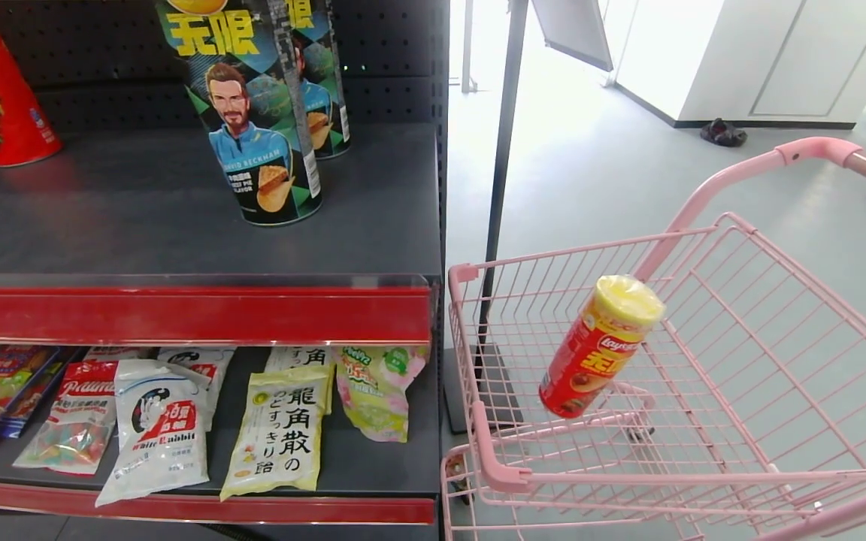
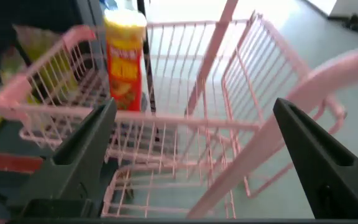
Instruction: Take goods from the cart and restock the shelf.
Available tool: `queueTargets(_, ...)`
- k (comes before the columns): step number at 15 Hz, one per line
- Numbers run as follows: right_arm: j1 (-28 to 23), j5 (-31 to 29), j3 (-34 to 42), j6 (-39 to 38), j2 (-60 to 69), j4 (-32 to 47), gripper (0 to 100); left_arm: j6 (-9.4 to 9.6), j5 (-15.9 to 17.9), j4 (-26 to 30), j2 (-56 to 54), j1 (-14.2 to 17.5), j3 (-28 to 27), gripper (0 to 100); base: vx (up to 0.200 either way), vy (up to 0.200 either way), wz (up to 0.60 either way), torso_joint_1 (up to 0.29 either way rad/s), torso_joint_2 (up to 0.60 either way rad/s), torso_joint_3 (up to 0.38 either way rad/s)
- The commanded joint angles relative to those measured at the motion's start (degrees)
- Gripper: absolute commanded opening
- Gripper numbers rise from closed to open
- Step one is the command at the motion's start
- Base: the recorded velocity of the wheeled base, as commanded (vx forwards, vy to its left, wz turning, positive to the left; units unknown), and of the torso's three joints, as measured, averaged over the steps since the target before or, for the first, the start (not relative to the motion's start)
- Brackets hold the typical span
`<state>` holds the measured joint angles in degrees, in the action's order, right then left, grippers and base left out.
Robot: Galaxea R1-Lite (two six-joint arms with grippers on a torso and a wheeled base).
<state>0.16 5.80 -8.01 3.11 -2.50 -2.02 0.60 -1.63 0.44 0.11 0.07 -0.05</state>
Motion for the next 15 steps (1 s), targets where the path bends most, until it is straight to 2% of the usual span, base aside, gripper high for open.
queueTargets(1,3.5,3.7,-25.2,0.0,-22.5,-3.4,100,0.02,0.1,0.0,0.1,0.0,0.0,100,0.0,0.0,0.0,0.0,0.0,0.0)
queueTargets(3,7.4,3.3,-26.1,-1.4,-30.1,-3.5,100,0.02,0.0,0.0,0.1,0.0,0.0,100,0.0,0.0,0.0,0.0,0.0,0.0)
queueTargets(4,8.5,3.4,-30.4,-2.1,-37.2,-3.5,100,0.02,0.0,0.0,0.1,0.0,0.0,100,0.0,0.0,0.0,0.0,0.0,0.0)
queueTargets(6,5.6,3.5,-38.3,-6.8,-48.0,-4.0,100,0.02,0.0,0.0,0.1,0.0,0.0,100,0.0,0.0,0.0,0.0,0.0,0.0)
queueTargets(8,1.7,9.8,-40.1,-4.1,-55.2,-11.1,100,0.02,0.0,0.0,0.1,0.0,0.0,100,0.0,0.0,0.0,0.0,0.0,0.0)
queueTargets(9,0.7,15.7,-36.7,-2.3,-58.7,-17.8,100,-0.07,0.0,0.0,0.1,0.0,0.0,100,0.0,0.0,0.0,0.0,0.0,0.0)
queueTargets(11,-1.4,28.5,-26.9,-0.3,-68.5,-37.8,100,0.02,0.0,0.0,0.1,0.0,0.0,100,0.0,0.0,0.0,0.0,0.0,0.0)
queueTargets(12,-2.4,32.2,-24.4,-0.2,-71.2,-42.7,100,0.02,0.0,0.0,0.1,0.0,0.0,100,0.0,0.0,0.0,0.0,0.0,0.0)
queueTargets(13,-4.1,38.6,-20.7,0.6,-75.5,-49.7,100,0.02,0.0,0.0,0.1,0.0,0.0,100,0.0,0.0,0.0,0.0,0.0,0.0)
queueTargets(15,-4.9,47.8,-18.1,3.8,-85.9,-62.8,100,0.02,0.0,0.0,0.1,0.0,0.0,100,0.0,0.0,0.0,0.0,0.0,0.0)
